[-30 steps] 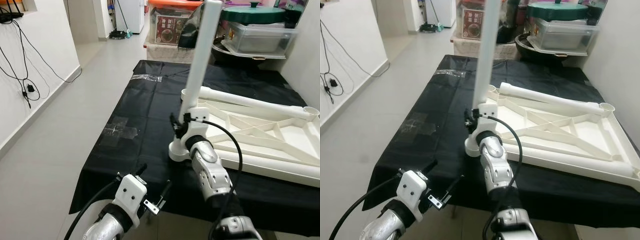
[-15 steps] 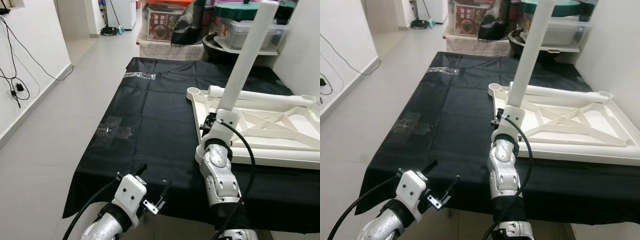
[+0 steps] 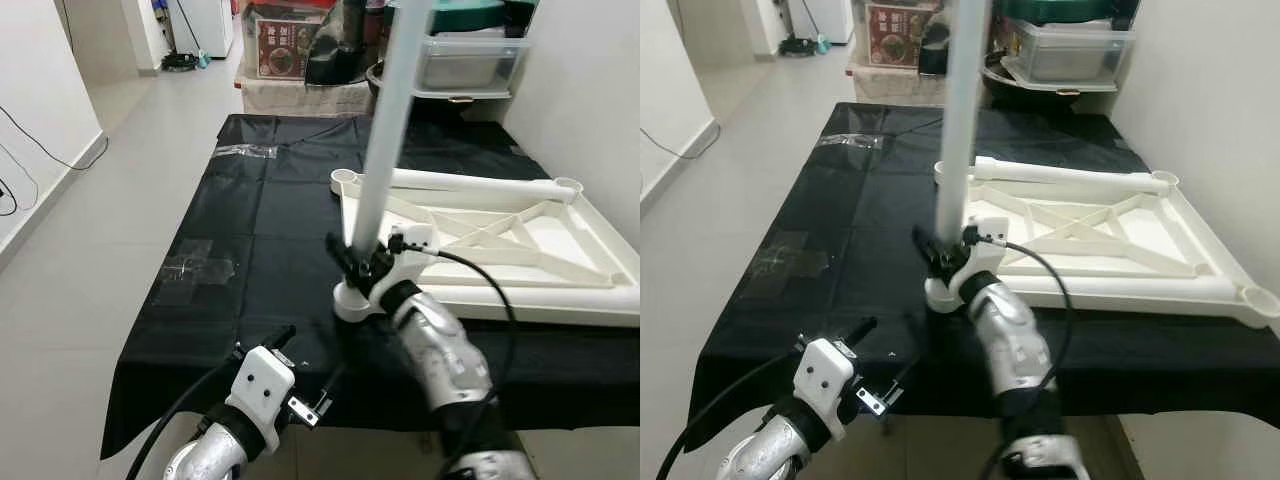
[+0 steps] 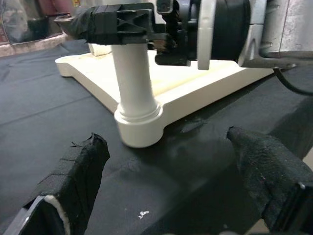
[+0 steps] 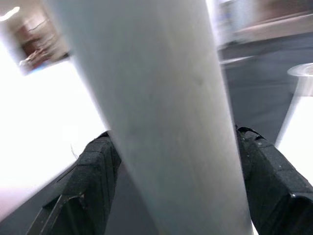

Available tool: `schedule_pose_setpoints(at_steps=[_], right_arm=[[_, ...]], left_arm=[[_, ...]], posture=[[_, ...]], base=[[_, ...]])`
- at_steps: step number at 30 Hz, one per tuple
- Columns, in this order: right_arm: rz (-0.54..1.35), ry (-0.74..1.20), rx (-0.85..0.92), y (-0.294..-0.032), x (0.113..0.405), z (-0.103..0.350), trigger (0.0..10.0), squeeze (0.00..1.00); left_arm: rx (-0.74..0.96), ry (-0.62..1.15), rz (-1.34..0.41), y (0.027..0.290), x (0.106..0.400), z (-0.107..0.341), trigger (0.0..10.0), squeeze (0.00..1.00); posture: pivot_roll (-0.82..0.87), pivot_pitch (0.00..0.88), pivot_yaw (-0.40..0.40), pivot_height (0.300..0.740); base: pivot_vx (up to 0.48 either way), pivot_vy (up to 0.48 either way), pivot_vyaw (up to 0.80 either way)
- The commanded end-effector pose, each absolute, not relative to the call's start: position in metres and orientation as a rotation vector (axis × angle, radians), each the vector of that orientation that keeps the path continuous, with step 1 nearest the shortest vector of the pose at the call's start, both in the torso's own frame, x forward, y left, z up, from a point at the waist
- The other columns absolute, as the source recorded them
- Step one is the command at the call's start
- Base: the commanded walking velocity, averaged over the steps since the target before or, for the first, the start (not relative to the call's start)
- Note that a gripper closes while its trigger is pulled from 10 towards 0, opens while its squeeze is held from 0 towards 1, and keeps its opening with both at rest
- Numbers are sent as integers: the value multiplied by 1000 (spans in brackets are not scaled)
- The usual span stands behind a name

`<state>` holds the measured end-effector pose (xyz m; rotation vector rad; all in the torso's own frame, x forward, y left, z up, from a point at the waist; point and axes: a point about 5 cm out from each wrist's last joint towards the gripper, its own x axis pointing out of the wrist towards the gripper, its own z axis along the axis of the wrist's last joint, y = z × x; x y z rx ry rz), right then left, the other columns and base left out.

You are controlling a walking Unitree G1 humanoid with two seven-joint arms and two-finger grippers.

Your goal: Building children table

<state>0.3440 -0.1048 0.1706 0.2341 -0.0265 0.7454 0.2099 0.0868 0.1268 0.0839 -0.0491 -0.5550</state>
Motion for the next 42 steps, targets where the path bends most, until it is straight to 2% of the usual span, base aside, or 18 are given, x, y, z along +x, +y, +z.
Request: schedule_pose_setpoints(at_steps=[1,4,5,7,9,13,23,24,25,26,36,37,38,40,42], right_arm=[[982,26,194,-89,340,170,10000,0],[1049,43,175,-89,341,171,10000,0],[1125,64,143,-87,341,171,10000,0],[1125,64,143,-87,341,171,10000,0],[1252,96,88,-79,343,171,10000,0],[1355,108,61,-72,345,175,10000,0],[1397,114,48,-70,346,176,10000,0],[1452,120,36,-71,345,177,3843,0],[1452,120,36,-71,345,177,3843,0],[1491,123,38,-71,344,178,0,0],[1487,80,9,-67,345,175,0,0],[1411,40,-21,-67,348,174,0,0],[1411,40,-21,-67,348,174,0,0],[1149,36,-35,-69,358,168,0,0],[1149,36,-35,-69,358,168,0,0]], left_arm=[[84,-30,-554,88,210,123,10000,0],[85,-31,-553,88,210,123,10000,0],[85,-32,-552,88,210,123,10000,0],[85,-32,-552,88,210,123,10000,0],[85,-33,-552,87,210,124,10000,0],[84,-34,-552,87,209,124,10000,0],[84,-34,-551,87,209,124,10000,0],[83,-34,-551,87,209,124,10000,0],[83,-34,-551,87,209,124,10000,0],[84,-33,-552,87,209,124,10000,0],[89,-32,-552,88,209,124,10000,0],[88,-32,-551,88,209,124,10000,0],[88,-32,-551,88,209,124,10000,0],[87,-31,-552,88,208,123,10000,0],[87,-31,-552,88,208,123,10000,0]], posture=[[136,81,-47,740],[140,80,-50,740],[142,81,-50,740],[142,81,-50,740],[151,83,-56,740],[155,87,-58,740],[156,87,-59,740],[158,89,-58,740],[158,89,-58,740],[157,89,-57,740],[161,84,-56,740],[159,80,-56,740],[159,80,-56,740],[153,74,-58,740],[153,74,-58,740]], base=[[0,0,0],[0,0,0],[0,0,0],[0,0,0],[0,0,0],[0,0,0],[0,0,0],[0,0,0],[0,0,0],[0,0,0],[0,0,0],[0,0,0],[0,0,0],[0,0,0],[0,0,0]])
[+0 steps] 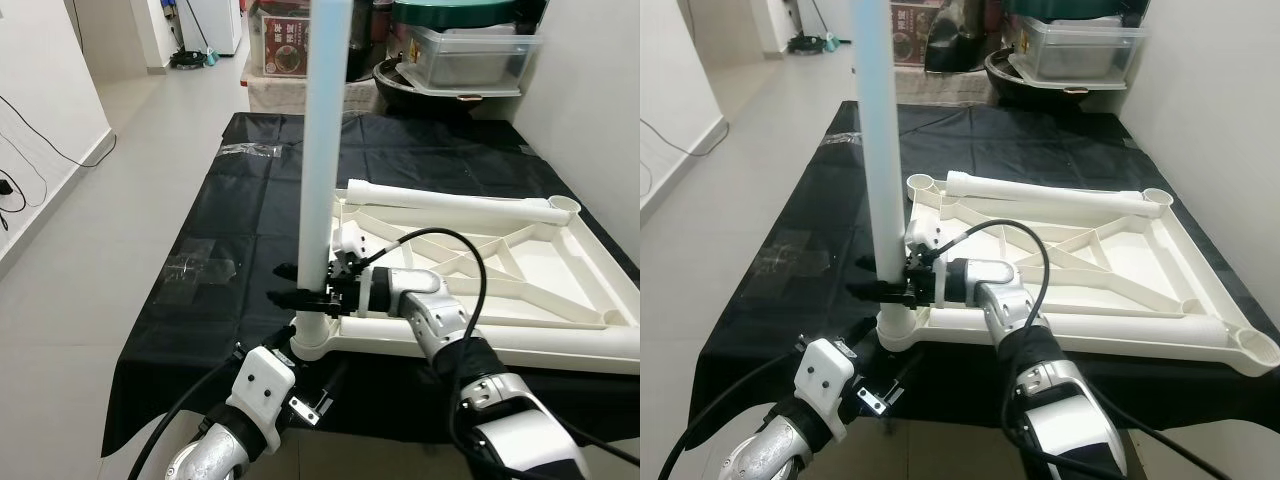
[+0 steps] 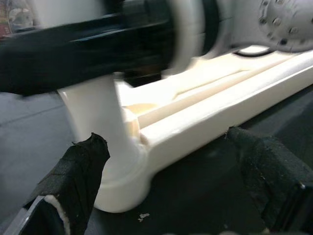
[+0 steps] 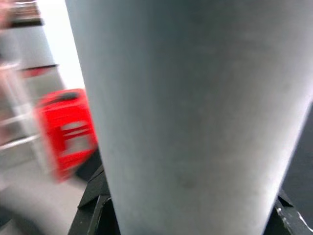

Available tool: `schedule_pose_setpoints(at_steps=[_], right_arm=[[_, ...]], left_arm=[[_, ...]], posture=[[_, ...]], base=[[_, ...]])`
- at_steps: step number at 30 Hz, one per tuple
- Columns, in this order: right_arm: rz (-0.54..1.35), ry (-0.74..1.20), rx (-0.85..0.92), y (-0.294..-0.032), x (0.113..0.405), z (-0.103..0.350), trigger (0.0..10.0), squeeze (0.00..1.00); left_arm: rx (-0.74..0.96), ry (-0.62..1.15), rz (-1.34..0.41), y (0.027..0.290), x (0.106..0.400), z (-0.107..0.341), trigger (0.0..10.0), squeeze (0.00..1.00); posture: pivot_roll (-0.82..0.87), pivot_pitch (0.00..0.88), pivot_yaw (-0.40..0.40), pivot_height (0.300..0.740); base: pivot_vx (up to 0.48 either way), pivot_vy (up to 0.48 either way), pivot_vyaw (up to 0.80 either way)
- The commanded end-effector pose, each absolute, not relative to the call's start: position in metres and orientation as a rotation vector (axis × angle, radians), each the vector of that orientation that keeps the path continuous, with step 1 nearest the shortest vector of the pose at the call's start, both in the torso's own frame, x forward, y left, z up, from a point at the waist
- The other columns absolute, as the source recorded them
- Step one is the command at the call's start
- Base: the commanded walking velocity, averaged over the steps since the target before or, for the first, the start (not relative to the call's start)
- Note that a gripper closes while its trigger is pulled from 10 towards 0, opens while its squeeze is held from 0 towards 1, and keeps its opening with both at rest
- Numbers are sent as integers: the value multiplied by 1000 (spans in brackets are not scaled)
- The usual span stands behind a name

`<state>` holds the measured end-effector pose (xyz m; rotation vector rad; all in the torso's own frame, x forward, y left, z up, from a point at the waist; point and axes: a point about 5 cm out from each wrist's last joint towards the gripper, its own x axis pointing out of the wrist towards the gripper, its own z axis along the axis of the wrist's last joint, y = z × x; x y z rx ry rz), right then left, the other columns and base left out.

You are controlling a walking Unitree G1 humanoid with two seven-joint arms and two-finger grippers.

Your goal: Building children table

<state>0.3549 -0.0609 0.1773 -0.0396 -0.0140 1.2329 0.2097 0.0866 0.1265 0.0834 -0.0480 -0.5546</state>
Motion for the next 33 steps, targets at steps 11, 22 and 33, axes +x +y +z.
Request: schedule_pose_setpoints(at_steps=[11,22,33], right_arm=[[280,57,88,-95,360,149,0,0],[-198,13,244,-75,335,155,0,0],[-216,77,337,-53,330,161,10000,0]], left_arm=[[85,-28,-561,88,209,122,10000,0],[87,-28,-560,88,209,122,10000,0],[86,-28,-560,87,209,122,10000,0]], posture=[[131,66,-46,740],[141,58,-55,740],[137,68,-53,740]], base=[[0,0,0],[0,0,0],[0,0,0]])
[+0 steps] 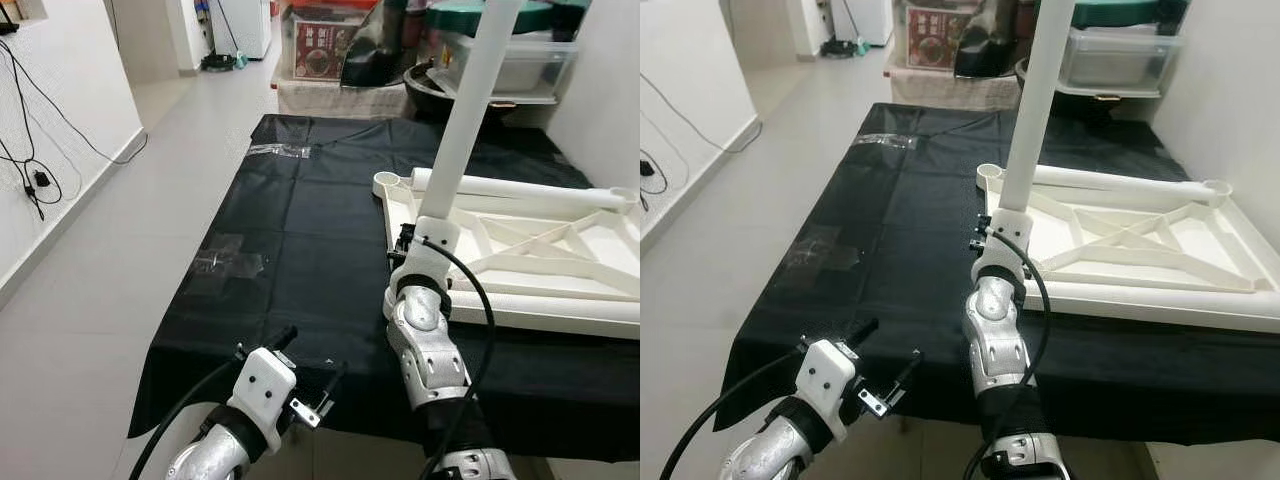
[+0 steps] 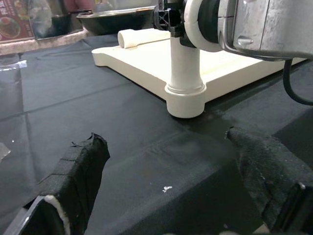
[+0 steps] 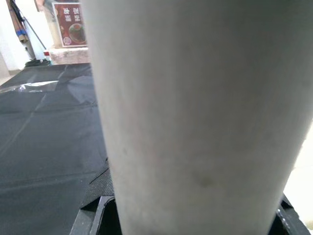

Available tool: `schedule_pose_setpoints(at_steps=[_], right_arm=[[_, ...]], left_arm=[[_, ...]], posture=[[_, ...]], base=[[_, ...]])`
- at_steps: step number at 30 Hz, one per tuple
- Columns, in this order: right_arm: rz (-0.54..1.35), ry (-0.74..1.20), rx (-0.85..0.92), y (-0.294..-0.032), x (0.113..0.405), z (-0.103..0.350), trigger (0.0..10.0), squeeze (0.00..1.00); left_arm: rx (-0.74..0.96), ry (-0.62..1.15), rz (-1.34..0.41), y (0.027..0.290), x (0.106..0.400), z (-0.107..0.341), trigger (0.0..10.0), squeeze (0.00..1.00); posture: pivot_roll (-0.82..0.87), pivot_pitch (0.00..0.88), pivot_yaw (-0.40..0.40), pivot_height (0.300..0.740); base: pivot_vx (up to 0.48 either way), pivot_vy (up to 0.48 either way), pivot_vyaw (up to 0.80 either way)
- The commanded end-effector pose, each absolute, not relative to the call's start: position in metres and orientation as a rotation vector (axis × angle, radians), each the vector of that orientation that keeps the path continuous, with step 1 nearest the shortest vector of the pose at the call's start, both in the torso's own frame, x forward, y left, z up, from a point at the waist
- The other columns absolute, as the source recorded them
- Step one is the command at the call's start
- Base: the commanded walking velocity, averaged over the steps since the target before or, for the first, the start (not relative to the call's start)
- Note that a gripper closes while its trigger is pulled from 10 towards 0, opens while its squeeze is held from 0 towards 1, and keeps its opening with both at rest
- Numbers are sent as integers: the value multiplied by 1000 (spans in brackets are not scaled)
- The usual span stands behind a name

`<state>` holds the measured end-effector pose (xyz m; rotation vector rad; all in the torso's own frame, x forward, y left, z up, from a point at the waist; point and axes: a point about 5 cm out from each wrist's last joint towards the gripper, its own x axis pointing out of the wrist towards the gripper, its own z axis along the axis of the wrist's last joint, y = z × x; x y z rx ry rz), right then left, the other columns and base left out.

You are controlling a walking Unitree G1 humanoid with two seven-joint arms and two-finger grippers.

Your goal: Building children table

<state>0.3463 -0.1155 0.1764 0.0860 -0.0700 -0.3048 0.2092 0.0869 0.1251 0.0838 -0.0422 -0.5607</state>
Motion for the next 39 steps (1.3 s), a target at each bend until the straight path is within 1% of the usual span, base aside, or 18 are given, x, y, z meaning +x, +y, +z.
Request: schedule_pose_setpoints(at_steps=[1,2,3,6,7,10,12,13,15,22,24,28,30,33,36,37,38,39], right_arm=[[-186,71,322,-51,330,163,10000,0],[-186,71,322,-51,330,163,10000,0],[-123,40,307,-50,330,164,10000,1000],[-37,1,312,-50,329,166,10000,1000],[55,-20,339,-51,331,168,10000,0],[112,-32,359,-52,331,169,10000,0],[373,-61,328,-64,337,168,10000,0],[373,-61,328,-64,337,168,10000,0],[604,-44,276,-76,340,166,10000,0],[892,31,182,-90,347,166,10000,0],[1049,87,103,-90,351,166,10000,0],[1100,106,80,-89,352,165,10000,0],[1251,151,24,-85,350,166,10000,0],[1330,162,15,-84,351,170,10000,0],[1355,162,13,-87,354,174,10000,0],[1357,165,15,-88,355,175,3176,0],[1377,167,12,-89,356,175,0,0],[1377,167,12,-89,356,175,0,0]], left_arm=[[85,-28,-560,87,209,122,10000,0],[85,-28,-560,87,209,122,10000,0],[84,-28,-560,87,209,122,10000,0],[84,-28,-560,87,210,122,10000,0],[84,-29,-560,87,210,122,10000,0],[84,-29,-559,87,210,122,10000,0],[85,-29,-560,87,211,122,10000,0],[85,-29,-560,87,211,122,10000,0],[85,-30,-560,87,211,122,10000,0],[85,-31,-561,87,211,122,10000,0],[86,-32,-560,87,211,123,10000,0],[86,-32,-559,87,211,123,10000,0],[86,-32,-557,87,210,123,10000,0],[86,-32,-559,86,210,123,10000,0],[86,-32,-560,86,210,123,10000,0],[86,-32,-559,86,210,124,10000,0],[86,-32,-559,86,210,124,10000,0],[86,-32,-559,86,210,124,10000,0]], posture=[[137,68,-53,740],[137,68,-53,740],[134,70,-50,740],[136,69,-53,740],[133,71,-51,740],[133,71,-51,740],[132,72,-51,740],[132,72,-51,740],[133,72,-49,740],[133,74,-49,740],[147,77,-55,740],[147,77,-55,740],[153,82,-57,740],[154,83,-57,740],[155,84,-58,740],[156,86,-57,740],[156,85,-58,740],[156,85,-58,740]], base=[[0,0,0],[0,0,0],[0,0,0],[0,0,0],[0,0,0],[0,0,0],[0,0,0],[0,0,0],[0,0,0],[0,0,0],[0,0,0],[0,0,0],[0,0,0],[0,0,0],[0,0,0],[0,0,0],[0,0,0],[0,0,0]])
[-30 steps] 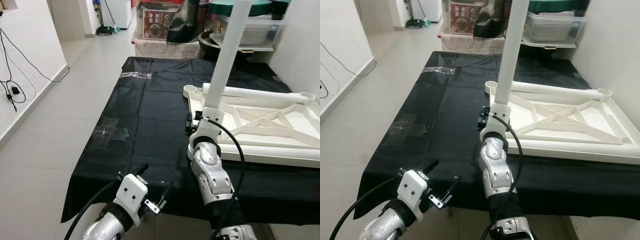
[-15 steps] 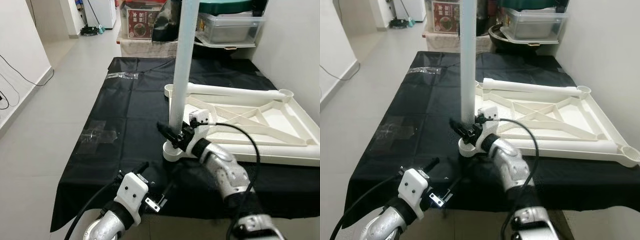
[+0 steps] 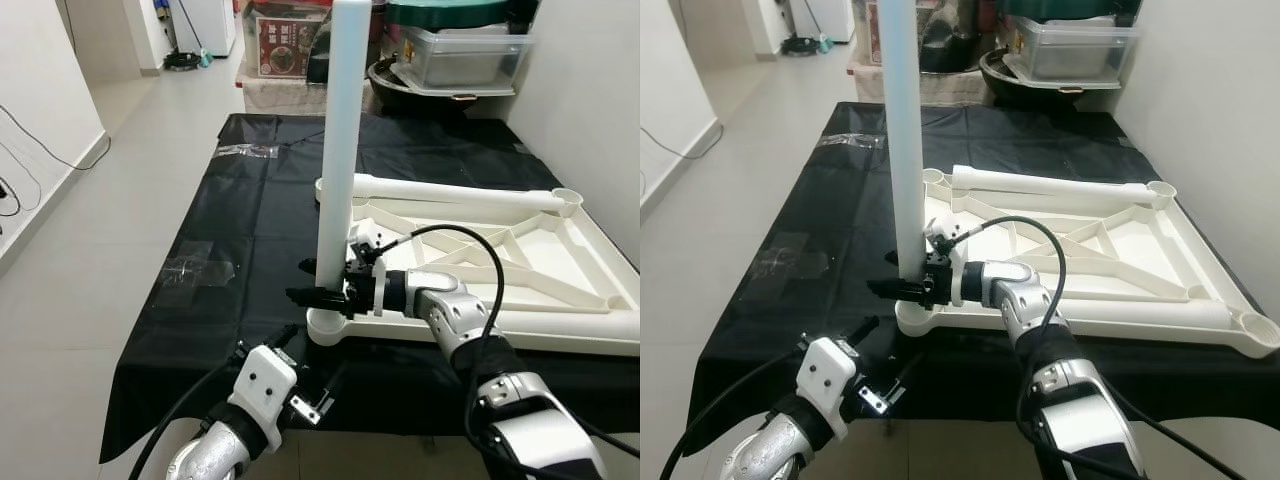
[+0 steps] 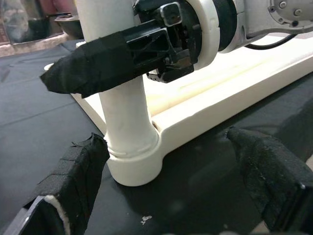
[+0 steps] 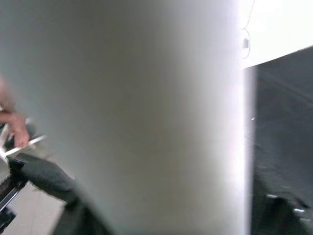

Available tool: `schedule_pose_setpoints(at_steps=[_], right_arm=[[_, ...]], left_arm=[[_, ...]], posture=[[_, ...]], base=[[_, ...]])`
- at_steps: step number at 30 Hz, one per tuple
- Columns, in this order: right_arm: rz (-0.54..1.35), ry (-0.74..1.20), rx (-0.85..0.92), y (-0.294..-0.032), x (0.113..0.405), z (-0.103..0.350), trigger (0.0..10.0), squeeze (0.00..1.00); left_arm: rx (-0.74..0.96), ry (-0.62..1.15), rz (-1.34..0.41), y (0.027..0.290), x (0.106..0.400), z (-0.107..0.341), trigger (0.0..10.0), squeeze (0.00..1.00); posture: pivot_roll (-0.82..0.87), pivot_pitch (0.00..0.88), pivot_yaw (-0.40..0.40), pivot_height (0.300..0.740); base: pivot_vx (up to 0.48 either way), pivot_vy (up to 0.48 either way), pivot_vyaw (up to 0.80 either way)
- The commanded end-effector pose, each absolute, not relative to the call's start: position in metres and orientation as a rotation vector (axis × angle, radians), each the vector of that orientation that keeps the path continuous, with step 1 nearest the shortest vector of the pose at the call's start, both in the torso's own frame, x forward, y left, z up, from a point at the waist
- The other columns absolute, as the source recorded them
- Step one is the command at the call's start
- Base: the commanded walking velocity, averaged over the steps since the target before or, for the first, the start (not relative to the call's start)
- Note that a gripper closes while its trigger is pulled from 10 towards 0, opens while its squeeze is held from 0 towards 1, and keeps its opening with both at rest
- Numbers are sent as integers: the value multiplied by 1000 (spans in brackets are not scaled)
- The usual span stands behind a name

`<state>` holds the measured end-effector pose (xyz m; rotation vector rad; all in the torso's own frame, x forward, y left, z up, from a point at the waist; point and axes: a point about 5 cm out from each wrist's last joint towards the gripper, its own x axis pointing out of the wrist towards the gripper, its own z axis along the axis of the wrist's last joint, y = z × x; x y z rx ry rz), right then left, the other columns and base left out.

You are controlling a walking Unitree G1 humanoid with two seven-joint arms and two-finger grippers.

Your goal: Building children table

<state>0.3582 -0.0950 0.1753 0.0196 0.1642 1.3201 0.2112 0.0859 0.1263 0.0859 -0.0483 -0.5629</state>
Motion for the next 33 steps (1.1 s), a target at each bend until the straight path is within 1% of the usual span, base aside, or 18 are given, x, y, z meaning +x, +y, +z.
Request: schedule_pose_setpoints(at_steps=[1,4,10,12,13,14,15,16,17,18,19,22,23,24,25,27,28,33], right_arm=[[1377,167,12,-89,356,175,0,0],[1388,162,8,-92,358,176,0,0],[1290,94,11,-93,363,175,0,0],[1129,44,31,-89,370,176,0,0],[1129,44,31,-89,370,176,0,0],[849,29,25,-89,378,170,0,0],[718,26,24,-92,380,167,0,0],[634,24,25,-94,381,165,0,0],[634,24,25,-94,381,165,0,0],[524,28,49,-99,382,162,0,0],[524,28,49,-99,382,162,0,0],[175,41,79,-114,378,152,0,0],[175,41,79,-114,378,152,0,0],[71,39,91,-115,373,149,0,0],[71,39,91,-115,373,149,0,0],[-75,19,118,-113,362,148,0,0],[-75,19,118,-113,362,148,0,0],[-226,33,222,-90,346,147,0,0]], left_arm=[[86,-32,-559,86,210,124,10000,0],[85,-32,-558,86,210,124,10000,0],[86,-31,-559,86,210,123,10000,0],[86,-31,-559,87,210,123,10000,0],[86,-31,-559,87,210,123,10000,0],[86,-30,-561,87,210,123,10000,0],[87,-29,-563,87,210,123,10000,0],[87,-28,-564,87,210,123,10000,0],[87,-28,-564,87,210,123,10000,0],[87,-28,-565,87,209,122,10000,0],[87,-28,-565,87,209,122,10000,0],[87,-26,-569,87,210,122,10000,0],[87,-26,-569,87,210,122,10000,0],[88,-26,-571,87,210,122,10000,0],[88,-26,-571,87,210,122,10000,0],[89,-27,-571,87,210,122,10000,0],[89,-27,-571,87,210,122,10000,0],[88,-27,-570,86,209,121,10000,0]], posture=[[156,85,-58,740],[154,86,-59,740],[153,85,-58,740],[154,82,-60,740],[154,82,-60,740],[146,80,-56,740],[146,81,-52,740],[146,81,-52,740],[146,81,-52,740],[145,79,-53,740],[145,79,-53,740],[141,70,-50,740],[141,70,-50,740],[141,70,-52,740],[141,70,-52,740],[140,67,-53,740],[140,67,-53,740],[142,62,-56,740]], base=[[0,0,0],[0,0,0],[0,0,0],[0,0,0],[0,0,0],[0,0,0],[0,0,0],[0,0,0],[0,0,0],[0,0,0],[0,0,0],[0,0,0],[0,0,0],[0,0,0],[0,0,0],[0,0,0],[0,0,0],[0,0,0]])
